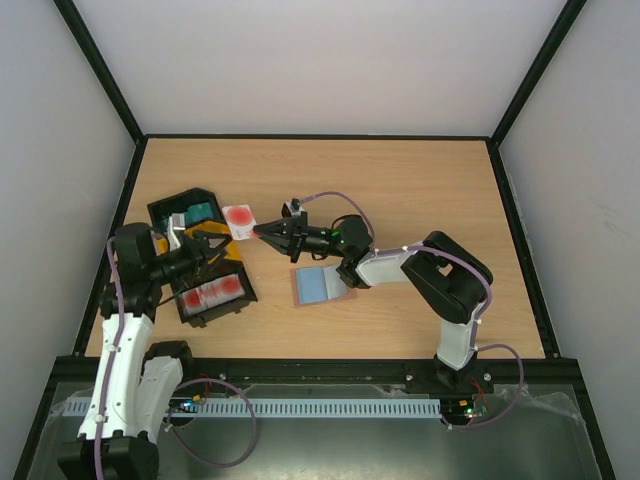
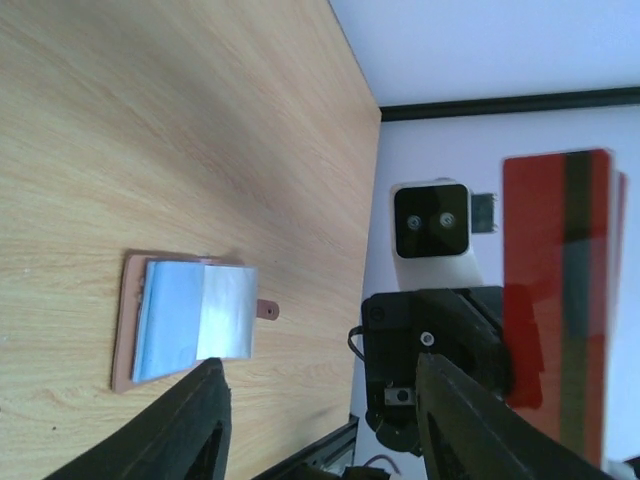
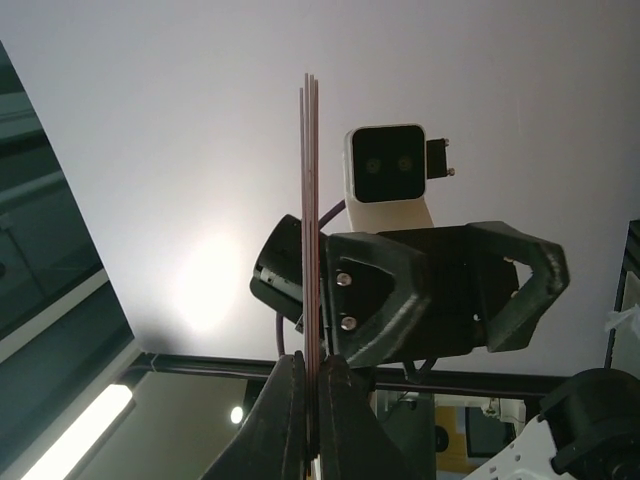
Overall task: Put the credit cards into the card holder
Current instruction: Pick up the credit card from the storage box.
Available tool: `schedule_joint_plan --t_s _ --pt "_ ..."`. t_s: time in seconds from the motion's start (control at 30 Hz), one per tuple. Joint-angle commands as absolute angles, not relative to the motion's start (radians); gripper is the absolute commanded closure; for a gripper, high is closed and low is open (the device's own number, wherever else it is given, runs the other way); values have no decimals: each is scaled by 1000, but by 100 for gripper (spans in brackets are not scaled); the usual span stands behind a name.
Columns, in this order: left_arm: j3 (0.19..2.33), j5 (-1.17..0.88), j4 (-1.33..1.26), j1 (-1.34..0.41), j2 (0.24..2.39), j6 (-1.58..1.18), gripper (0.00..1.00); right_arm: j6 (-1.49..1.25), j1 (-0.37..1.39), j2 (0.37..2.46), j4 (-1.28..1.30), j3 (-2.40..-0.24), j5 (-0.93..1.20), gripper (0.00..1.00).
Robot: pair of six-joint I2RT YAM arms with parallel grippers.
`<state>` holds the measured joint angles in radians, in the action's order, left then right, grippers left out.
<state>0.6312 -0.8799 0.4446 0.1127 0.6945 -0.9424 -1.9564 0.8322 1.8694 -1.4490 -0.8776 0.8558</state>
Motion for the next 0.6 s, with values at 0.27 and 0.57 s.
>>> schedule_joint_plan --t_s 0.27,0.57 --pt "603 -991 170 112 619 -1098 33 -1914 807 1812 -1479 -856 860 98" --pt "562 -1012 2 62 629 -1196 34 -1952 813 1795 -1536 -850 883 98"
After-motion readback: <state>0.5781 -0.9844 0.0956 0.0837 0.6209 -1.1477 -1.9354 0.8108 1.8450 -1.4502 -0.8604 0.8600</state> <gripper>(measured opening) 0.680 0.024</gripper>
